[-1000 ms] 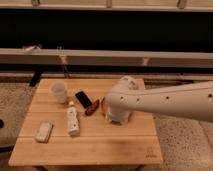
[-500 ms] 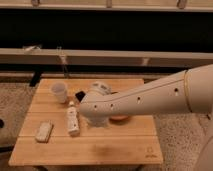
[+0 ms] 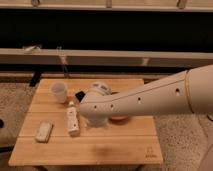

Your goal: Wipe the white sponge on the table

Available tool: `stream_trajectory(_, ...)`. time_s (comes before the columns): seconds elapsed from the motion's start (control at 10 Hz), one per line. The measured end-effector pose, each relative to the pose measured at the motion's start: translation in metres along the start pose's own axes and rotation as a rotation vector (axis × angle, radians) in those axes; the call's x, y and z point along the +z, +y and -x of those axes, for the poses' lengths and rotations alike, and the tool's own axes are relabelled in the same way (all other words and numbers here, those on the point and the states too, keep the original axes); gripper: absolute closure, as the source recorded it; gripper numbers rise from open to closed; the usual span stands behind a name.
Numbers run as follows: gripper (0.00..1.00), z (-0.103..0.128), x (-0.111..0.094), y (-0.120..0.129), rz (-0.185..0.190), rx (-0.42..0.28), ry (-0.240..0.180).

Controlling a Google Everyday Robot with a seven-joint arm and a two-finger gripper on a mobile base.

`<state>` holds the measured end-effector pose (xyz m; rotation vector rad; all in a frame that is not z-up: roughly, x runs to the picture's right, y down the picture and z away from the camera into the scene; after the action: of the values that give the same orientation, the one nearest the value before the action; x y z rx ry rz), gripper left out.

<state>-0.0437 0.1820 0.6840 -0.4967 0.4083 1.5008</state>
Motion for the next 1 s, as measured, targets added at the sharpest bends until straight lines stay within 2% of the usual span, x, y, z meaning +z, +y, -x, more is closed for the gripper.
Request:
stream_trajectory(0.4,0.35,-0.001,-0.002,-0.001,-0.002,-0.005,-0.005)
stream_trajectory(0.6,0.35,-0.009,-0.009,0.02,-0.007,-0.088,-0.028)
stream_trajectory(1.0,0.35,-0.028,-0.014,0.063,-0.014,-0.217,-0.043)
